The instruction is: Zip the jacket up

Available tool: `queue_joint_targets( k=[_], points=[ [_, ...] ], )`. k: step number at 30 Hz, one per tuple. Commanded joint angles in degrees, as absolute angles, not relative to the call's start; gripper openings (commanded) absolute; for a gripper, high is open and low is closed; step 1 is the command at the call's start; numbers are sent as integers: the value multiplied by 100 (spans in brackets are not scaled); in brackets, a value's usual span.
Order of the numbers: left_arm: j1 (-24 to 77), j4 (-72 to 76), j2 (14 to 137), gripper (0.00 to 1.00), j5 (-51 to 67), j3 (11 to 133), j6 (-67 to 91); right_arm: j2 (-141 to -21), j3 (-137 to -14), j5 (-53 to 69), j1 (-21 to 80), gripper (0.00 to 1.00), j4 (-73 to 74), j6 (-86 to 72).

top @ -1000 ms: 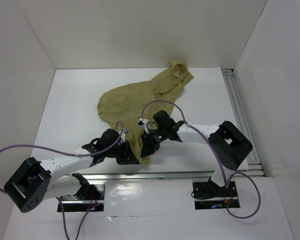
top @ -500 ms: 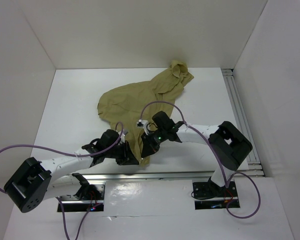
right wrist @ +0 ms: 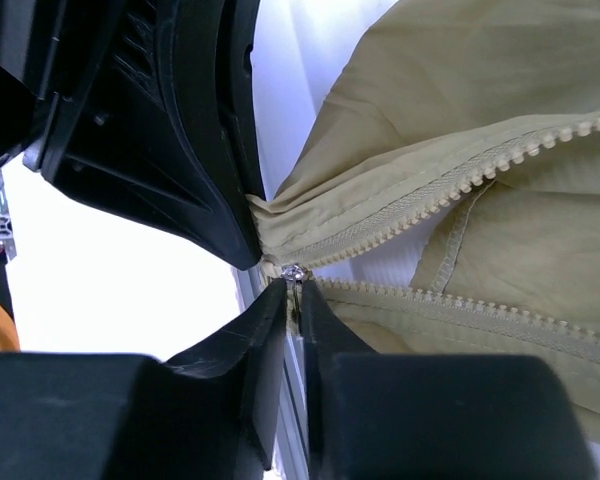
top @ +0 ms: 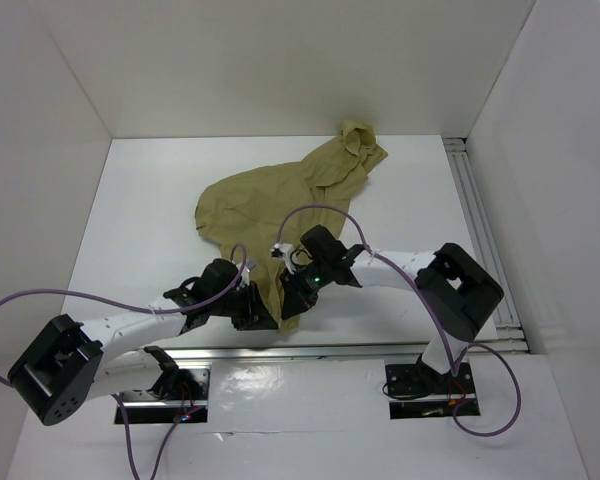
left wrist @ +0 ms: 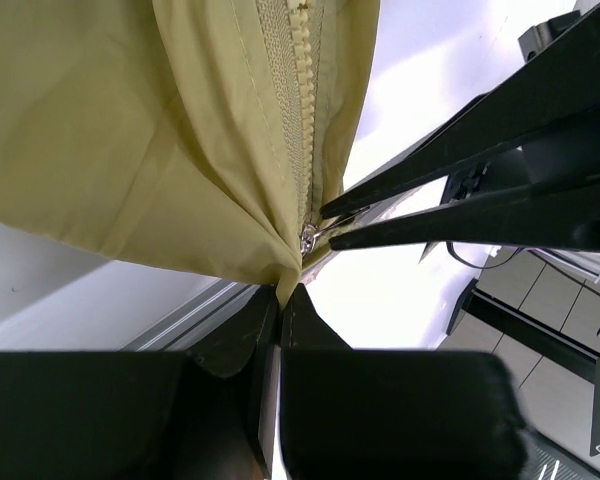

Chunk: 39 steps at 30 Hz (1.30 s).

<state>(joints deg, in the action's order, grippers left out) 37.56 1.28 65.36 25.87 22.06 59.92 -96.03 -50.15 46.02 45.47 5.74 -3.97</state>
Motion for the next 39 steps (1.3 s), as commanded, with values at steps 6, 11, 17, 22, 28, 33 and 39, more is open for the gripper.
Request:
queue_joint_targets(
  k=[6, 11, 17, 22, 28, 33, 39],
  points=[
    [3727, 229, 6478, 0, 2681, 2171, 5906, -9563, -5299, 4035, 4667, 0, 861, -290],
    [3727, 176, 6425, 0, 2681, 2171, 5906, -9343, -5300, 3149, 4772, 0, 966, -396],
    [3727, 176, 6425, 0, 2681, 2171, 5906, -8886, -5247, 2192, 4886, 0, 967, -571],
    [3727, 229, 6425, 0, 2742, 2171, 5906, -8351, -4940, 1100, 5036, 0, 590, -869],
    [3727, 229, 6373, 0, 2795, 2171, 5906, -8077, -4755, 440, 5229, 0, 316, -923],
    [3727, 281, 6372, 0, 2795, 2171, 5968, -8139, -4702, 273, 5229, 0, 369, -870],
    [3727, 334, 6311, 1, 2716, 2171, 6222, -8139, -4755, 606, 5229, 0, 369, -817]
  ],
)
